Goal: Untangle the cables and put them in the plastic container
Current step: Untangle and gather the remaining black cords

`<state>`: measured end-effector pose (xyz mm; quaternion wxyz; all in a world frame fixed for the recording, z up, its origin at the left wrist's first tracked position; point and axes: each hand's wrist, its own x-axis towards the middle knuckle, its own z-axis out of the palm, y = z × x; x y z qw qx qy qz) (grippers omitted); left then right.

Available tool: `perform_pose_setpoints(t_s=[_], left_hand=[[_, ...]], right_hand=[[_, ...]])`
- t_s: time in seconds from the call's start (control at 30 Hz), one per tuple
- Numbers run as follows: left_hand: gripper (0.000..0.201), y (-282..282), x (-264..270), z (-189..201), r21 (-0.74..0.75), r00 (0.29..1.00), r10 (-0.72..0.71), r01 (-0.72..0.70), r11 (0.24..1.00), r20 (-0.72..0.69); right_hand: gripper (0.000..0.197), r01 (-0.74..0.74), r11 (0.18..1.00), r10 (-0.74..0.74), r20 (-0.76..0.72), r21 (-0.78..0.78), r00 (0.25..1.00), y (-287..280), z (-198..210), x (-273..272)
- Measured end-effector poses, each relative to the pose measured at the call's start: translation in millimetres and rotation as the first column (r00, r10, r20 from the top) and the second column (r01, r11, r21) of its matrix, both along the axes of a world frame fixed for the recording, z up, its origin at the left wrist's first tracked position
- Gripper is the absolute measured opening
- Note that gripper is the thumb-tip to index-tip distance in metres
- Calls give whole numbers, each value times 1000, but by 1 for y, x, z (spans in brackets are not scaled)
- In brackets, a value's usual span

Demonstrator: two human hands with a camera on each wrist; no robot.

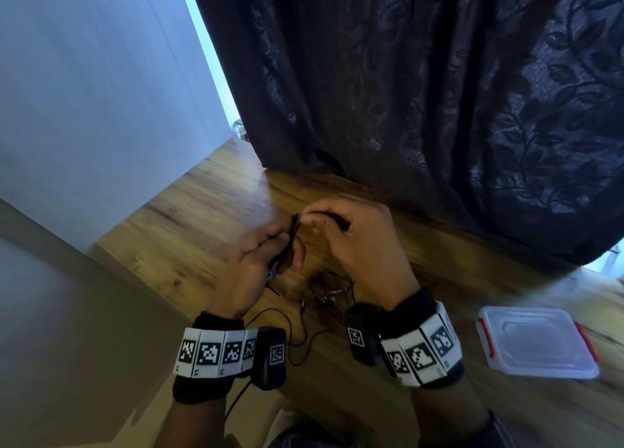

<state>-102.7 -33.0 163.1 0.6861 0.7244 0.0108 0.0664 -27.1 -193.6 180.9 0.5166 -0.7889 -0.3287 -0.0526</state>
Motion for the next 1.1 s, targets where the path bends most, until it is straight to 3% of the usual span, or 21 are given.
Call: perform_pose_setpoints(t_s=[0.13,0.33,0.53,0.67,0.77,0.87,0.97,1.1], left_hand=[[39,-2,2,0,-35,1000,-29,29,999,6],[38,-6,4,2,-90,996,-73,76,993,41],[35,-13,6,3,-118,993,-32,46,992,117],[42,-9,8,-2,88,981,90,-107,990,171],[45,-9,11,-6,237,971,143,-187,953,191],[44,-7,9,-13,315,985,136,-162,935,103],[39,-8,4,-13,233,997,77,-74,970,-2],[31,-16,2,-2,61,999,-28,26,998,40]], right_hand=[[3,116,977,-127,50,177,991,6,-5,12],[13,138,965,-106,-148,224,983,8,-25,18],[24,-161,987,151,-415,11,897,11,-46,-10],[21,-370,911,233,-515,-181,825,1,-39,-22],[18,-436,840,285,-421,-324,861,-6,-26,-28],[15,-347,871,254,-288,-347,924,-12,-7,-28],[9,-176,949,158,-86,-263,984,-18,8,-14],[5,-44,992,57,108,-120,993,-20,10,10]])
